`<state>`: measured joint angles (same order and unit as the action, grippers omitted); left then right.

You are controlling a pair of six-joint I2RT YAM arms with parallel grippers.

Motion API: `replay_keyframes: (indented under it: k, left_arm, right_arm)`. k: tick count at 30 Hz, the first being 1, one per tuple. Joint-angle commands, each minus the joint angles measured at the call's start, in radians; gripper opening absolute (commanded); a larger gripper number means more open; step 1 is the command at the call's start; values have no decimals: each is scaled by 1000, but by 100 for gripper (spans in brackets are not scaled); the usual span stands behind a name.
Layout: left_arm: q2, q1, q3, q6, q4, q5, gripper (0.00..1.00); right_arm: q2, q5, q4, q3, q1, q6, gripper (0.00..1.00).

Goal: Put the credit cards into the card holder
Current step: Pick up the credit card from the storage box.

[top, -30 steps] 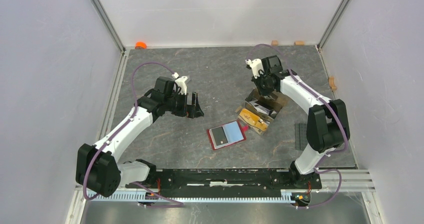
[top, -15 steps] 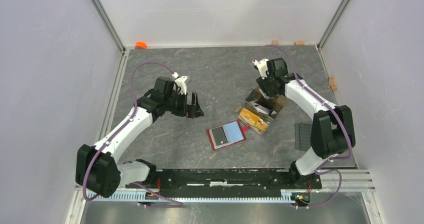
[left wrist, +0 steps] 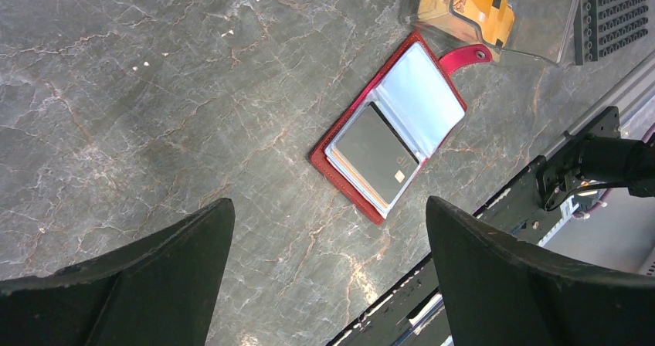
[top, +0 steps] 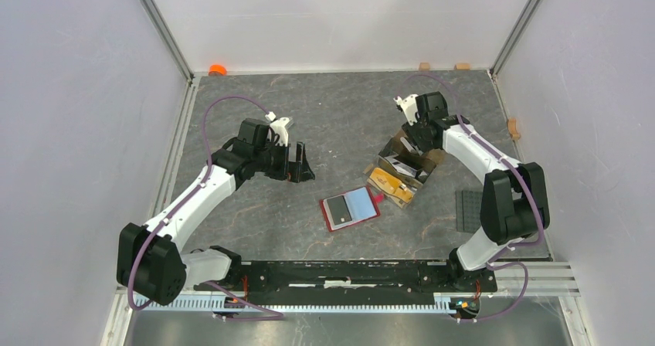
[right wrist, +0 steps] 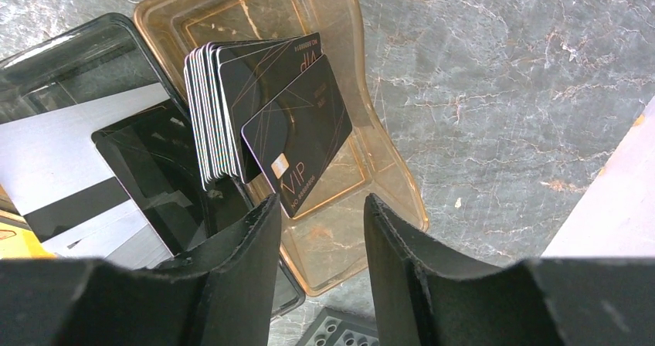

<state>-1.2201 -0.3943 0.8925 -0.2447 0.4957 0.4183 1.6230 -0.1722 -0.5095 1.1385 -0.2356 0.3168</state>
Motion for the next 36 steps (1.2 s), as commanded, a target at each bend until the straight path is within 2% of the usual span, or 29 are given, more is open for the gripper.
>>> replay_keyframes:
  k: [1,13,21,24,32,36]
  left_arm:
    - [20,-2,3,36,-22,0,100]
    - [17,-3,3,36,-22,1,100]
    - [20,-3,4,36,-22,0,100]
    - [23,-3,4,36,-21,0,100]
    - [25,-2,6,35,-22,2,100]
    - [30,-3,4,36,-22,5,100]
  right_arm:
    - [1,28,16,-3,-4,14,49]
    - [47,46,9,17,-6,21,47]
    - [105,20,21,28,-6,25,38]
    - [119,9,30,29,-7,25,32]
    - [50,-102,20,26,-33,34,2]
    - [0,-196,-16,36,-45,19,0]
